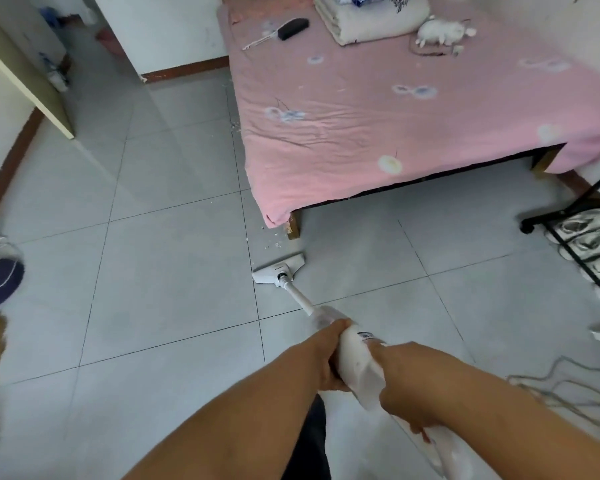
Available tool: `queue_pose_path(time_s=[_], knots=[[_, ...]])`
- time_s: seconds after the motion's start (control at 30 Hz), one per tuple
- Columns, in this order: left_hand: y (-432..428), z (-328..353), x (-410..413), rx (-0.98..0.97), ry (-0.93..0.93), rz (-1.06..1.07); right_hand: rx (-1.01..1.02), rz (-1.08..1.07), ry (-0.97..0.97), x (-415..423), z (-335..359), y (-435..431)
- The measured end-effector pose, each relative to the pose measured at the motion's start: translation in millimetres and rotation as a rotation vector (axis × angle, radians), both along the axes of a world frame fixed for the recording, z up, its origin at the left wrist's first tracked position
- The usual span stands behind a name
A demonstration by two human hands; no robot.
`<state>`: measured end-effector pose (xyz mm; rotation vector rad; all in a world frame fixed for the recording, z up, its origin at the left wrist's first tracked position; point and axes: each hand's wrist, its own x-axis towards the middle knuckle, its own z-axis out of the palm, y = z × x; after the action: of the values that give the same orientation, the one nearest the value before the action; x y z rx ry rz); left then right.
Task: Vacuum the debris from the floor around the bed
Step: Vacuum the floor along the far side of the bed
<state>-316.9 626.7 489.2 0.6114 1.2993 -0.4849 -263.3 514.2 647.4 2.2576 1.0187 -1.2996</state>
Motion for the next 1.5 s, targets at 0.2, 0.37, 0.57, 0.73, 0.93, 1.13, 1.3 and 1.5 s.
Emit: queue_pose_path(time_s=[0.2,0.37,0.57,0.73,0.93,1.13,1.3,1.5], knots=[[44.3,4.4,-31.0,-0.022,0.014,-0.02,0.048,-0.061,0.022,-34.4,9.8,40.8],[124.1,-0.9,-45.0,-0.035,-0.015,-0.058,0.043,-0.117,0.01,-57.4,-3.6,116.8],[238.4,-9.1,-55.4,-0.036,0.031,-0.16,0.087,-0.235,0.047,-77.3,-15.2,219.1],[301.4,-10.4,-47.8,-0.001,0.042,-0.244,0.14,-0.291,0.034,-79.6,-12.8,277.8],[328.8,-17.0,-54.8,-0.015,0.022,-0.269,0.108,-0.342,0.05,-90.9,-14.2,306.4],[326.0,-14.2,-85.4,-0.023,0.02,-0.331,0.103,-0.398,0.031,-131.1,-11.3,303.6],[322.7,-6.5,-128.9,-0.022,0.042,-0.42,0.159,-0.482,0.033,-184.3,-9.0,295.9],[335.1,0.7,-158.3,0.01,0.068,-0.501,0.177,-0.571,0.046,-221.9,-10.8,306.0]])
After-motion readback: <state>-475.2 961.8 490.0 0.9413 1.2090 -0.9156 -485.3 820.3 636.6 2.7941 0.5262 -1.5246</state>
